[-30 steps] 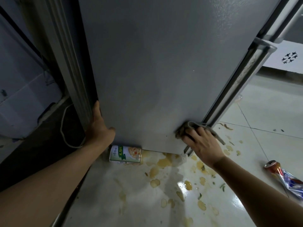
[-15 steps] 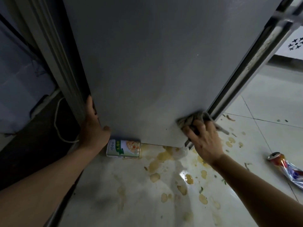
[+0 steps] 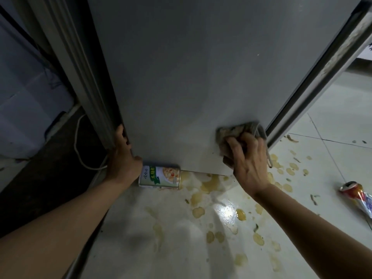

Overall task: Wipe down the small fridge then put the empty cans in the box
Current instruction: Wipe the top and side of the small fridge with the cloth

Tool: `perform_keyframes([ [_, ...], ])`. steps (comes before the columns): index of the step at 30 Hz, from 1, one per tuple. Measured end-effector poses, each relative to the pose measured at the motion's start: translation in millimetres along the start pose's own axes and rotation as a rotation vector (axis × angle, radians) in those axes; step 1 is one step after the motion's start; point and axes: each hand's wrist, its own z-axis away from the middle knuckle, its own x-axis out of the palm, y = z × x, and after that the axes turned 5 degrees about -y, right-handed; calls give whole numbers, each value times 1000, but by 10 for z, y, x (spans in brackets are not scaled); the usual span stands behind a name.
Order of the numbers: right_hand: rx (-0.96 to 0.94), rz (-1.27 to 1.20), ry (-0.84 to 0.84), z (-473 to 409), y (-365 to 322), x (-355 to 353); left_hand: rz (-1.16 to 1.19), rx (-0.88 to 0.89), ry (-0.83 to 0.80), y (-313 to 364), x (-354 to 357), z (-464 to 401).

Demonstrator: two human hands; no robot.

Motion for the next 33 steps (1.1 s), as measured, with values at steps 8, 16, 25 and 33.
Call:
perform_keyframes([
  [8,-391,200,-419,344,-261,468,-29,48,-2,-117,-31,-5],
  [16,-255,123,34,-533,-706,154,1,63,3,-145,-72,-37],
  [25,-601,205,-371,-518,-1143,454,39,-8,-105,-179,-231,-47],
  [33,-478,241,-155,-1052,-1538,277,25,-77,-189,-193,-476,-116],
])
